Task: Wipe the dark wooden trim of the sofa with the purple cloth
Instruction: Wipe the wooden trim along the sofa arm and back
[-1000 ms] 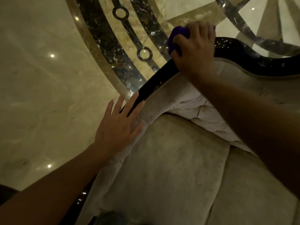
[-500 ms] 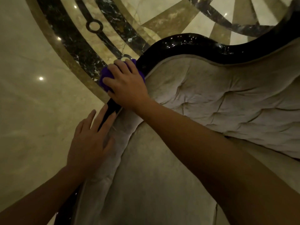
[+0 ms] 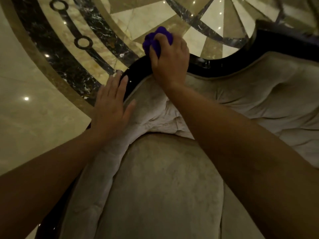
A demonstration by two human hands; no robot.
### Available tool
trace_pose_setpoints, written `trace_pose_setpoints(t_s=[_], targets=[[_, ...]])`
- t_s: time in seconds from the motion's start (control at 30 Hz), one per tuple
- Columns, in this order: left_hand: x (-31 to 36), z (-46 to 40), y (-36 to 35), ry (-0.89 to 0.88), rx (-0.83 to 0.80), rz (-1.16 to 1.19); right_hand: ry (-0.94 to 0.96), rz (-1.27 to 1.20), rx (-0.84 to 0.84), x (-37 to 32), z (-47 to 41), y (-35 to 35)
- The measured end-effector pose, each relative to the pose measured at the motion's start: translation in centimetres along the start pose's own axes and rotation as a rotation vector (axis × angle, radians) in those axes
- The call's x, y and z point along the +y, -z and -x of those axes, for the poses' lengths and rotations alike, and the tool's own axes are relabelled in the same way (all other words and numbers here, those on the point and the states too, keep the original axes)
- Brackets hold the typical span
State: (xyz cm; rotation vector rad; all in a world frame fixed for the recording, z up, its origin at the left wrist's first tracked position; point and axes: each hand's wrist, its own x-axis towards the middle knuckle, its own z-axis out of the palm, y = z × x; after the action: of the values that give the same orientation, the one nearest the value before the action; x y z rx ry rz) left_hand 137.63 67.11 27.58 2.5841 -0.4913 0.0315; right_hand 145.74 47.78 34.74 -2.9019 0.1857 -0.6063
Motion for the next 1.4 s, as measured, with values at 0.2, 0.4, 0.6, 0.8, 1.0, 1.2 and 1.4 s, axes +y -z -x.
trace_pose_setpoints(t_s=[0.2, 0.4, 0.6, 0.8, 1.0, 1.2, 1.4], targets=[[0.7, -2.1, -1.7, -0.012, 0.071, -0.111, -0.028, -0.04, 0.06, 3.2, -0.5, 0.6], [1.2, -2.0, -1.5, 0.011, 0.08, -0.137, 0.075, 0.465, -0.125, 11.4, -1.3, 4.9], [0.5, -1.9, -2.1, -0.016, 0.093, -0.143, 0.368, 1.111, -0.394, 11.3, -4.0, 9.7], [0.2, -2.0, -2.3, -0.004, 0.093, -0.132, 0.574, 1.606, -0.486, 7.5, -5.6, 13.4], [-0.4, -2.2, -3.0, -0.016, 0.112, -0.118, 0.566, 1.452, -0.427, 7.6, -6.9, 14.9], [-0.7, -2.1, -3.2, -0.049, 0.123, -0.061, 0.441, 1.18, -0.457, 9.7, -4.3, 10.5], [-0.4, -2.1, -2.7, -0.058, 0.111, -0.088, -0.143, 0.223, -0.224, 7.1, -2.9, 4.2]])
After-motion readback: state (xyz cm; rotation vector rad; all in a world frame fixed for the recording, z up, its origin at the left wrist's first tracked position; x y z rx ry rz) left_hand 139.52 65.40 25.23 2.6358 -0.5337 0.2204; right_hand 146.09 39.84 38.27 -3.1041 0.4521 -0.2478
